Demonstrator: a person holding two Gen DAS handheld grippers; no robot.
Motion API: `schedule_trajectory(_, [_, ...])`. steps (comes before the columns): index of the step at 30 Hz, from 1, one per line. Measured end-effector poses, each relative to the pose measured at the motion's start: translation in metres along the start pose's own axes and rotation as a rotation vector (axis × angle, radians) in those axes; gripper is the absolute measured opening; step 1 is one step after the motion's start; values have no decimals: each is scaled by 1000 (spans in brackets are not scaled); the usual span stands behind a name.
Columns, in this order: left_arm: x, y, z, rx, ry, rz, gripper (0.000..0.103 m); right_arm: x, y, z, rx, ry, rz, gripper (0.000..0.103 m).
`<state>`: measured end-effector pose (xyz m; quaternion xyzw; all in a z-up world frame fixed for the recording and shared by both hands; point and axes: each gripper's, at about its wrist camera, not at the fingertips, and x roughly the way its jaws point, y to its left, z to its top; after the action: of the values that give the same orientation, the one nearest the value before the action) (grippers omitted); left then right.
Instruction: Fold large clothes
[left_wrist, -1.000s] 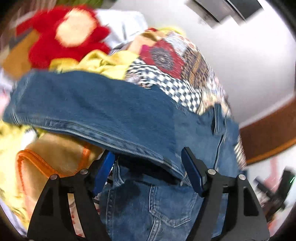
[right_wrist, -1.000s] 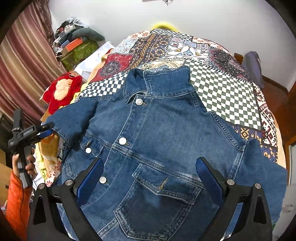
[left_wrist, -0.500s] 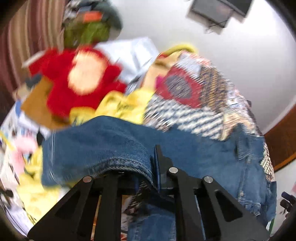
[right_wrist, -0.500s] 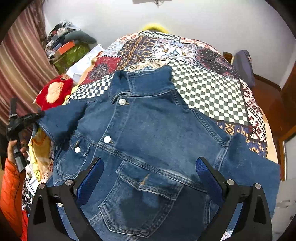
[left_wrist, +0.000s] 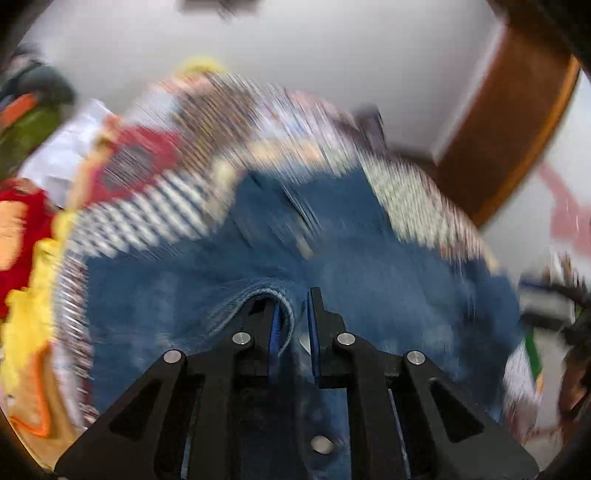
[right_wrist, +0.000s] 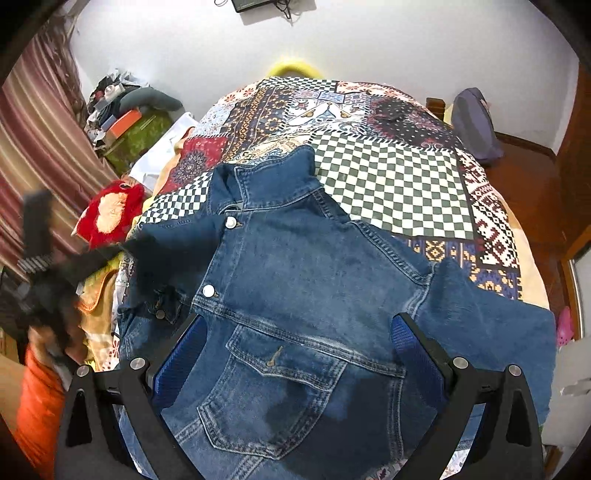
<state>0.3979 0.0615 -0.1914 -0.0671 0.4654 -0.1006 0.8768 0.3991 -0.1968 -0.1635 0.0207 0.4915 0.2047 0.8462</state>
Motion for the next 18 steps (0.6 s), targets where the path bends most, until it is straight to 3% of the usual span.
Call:
schedule_trajectory(3, [40,-22,-26,67,134,5,12,0,-2,-4,-9,9,-4,100])
schedule_trajectory(5, [53,-31,-39,91,179,31,13,1,0,-6,-20,20,-6,100])
schedule_trajectory(6, [52,-32,-42,107,176,39,14,3,1,-7,-25,26,-8,100])
schedule_trajectory(7, [49,-31,-43,109,172,32,23,5,4,-7,-35,34,-7,100])
schedule_trajectory(10, [28,-23,-45,76,158,-14,60,10,14,-6,-60,47,0,100])
schedule_trajectory(13, [-1,-9,-45,65,105,-34,61,14,37,0,-104,52,18,100])
schedule_trajectory(18, [-57,38,-48,12,-12,100,71,20,87,12,-194,40,50,100])
